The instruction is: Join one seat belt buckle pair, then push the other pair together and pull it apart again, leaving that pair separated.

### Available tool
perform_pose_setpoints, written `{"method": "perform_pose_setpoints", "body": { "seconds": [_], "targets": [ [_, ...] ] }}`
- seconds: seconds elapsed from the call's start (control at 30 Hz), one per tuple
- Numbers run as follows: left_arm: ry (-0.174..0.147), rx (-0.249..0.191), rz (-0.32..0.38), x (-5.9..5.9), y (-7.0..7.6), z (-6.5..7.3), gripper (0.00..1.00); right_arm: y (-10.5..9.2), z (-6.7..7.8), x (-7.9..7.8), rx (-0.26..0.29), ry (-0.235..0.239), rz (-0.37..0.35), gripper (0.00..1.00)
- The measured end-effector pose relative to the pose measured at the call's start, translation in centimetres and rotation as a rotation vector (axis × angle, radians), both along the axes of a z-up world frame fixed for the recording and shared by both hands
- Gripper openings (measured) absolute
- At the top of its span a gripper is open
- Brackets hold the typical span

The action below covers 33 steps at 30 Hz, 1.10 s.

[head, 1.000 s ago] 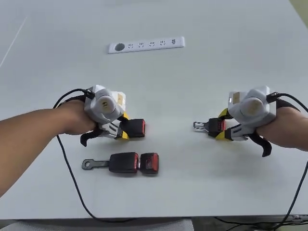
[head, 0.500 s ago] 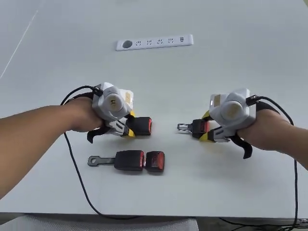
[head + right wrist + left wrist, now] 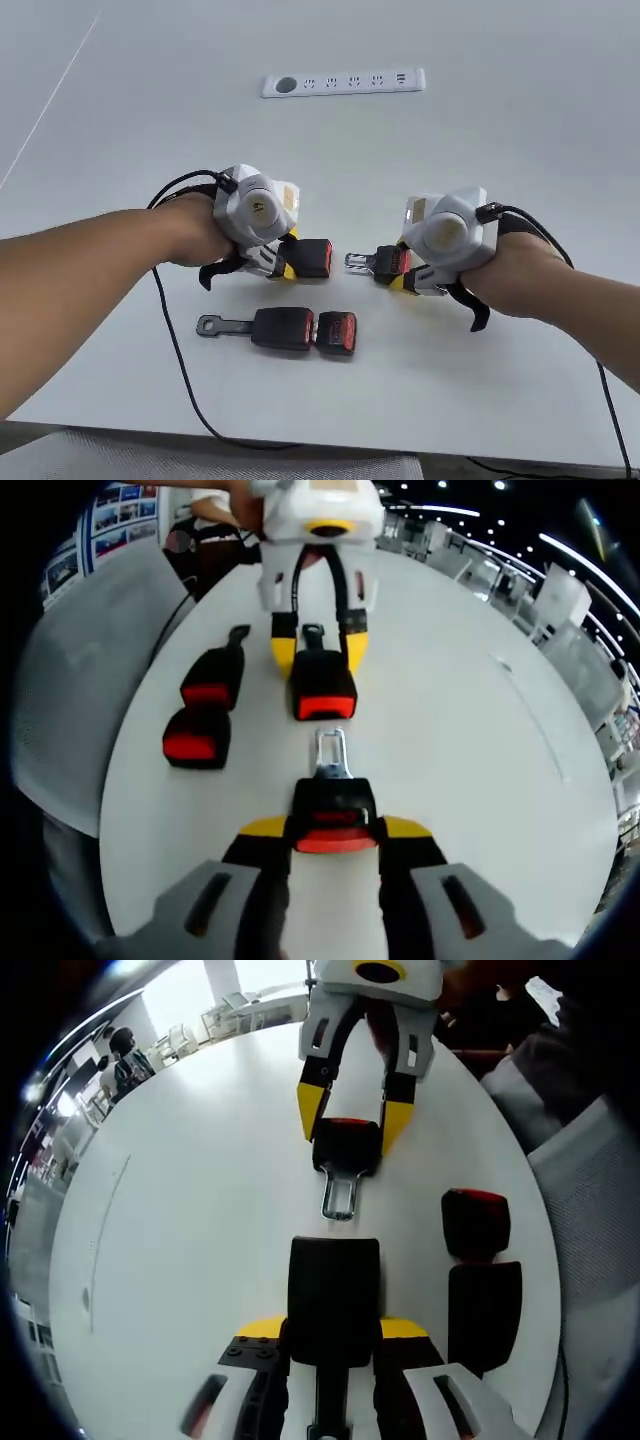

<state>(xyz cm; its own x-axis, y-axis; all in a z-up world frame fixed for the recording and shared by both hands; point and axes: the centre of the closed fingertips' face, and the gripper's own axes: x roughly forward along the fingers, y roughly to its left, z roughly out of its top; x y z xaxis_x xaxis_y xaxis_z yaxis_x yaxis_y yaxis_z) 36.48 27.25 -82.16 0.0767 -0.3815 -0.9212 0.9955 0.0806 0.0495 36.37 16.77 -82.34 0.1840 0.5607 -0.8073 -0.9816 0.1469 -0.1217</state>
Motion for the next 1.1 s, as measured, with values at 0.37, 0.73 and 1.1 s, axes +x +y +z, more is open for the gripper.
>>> {"method": "perform_pose_setpoints", "body": {
  "seconds": [0.37,0.73,1.1],
  "targets": [
    [0.002,-0.005,0.007,0.0,0.0,0.0,0.32,1.6,0.1,0.3,-0.007,-0.015,0.006,0.32],
    [0.005,-0.01,0.013,0.1,-0.1,0.0,0.32,2.5,0.1,0.3,0.014,-0.011,0.028,0.32],
    [0.005,-0.002,0.001,0.0,-0.1,0.0,0.32,3.2,0.0,0.4,0.037,-0.001,0.038,0.3]
  ]
}}
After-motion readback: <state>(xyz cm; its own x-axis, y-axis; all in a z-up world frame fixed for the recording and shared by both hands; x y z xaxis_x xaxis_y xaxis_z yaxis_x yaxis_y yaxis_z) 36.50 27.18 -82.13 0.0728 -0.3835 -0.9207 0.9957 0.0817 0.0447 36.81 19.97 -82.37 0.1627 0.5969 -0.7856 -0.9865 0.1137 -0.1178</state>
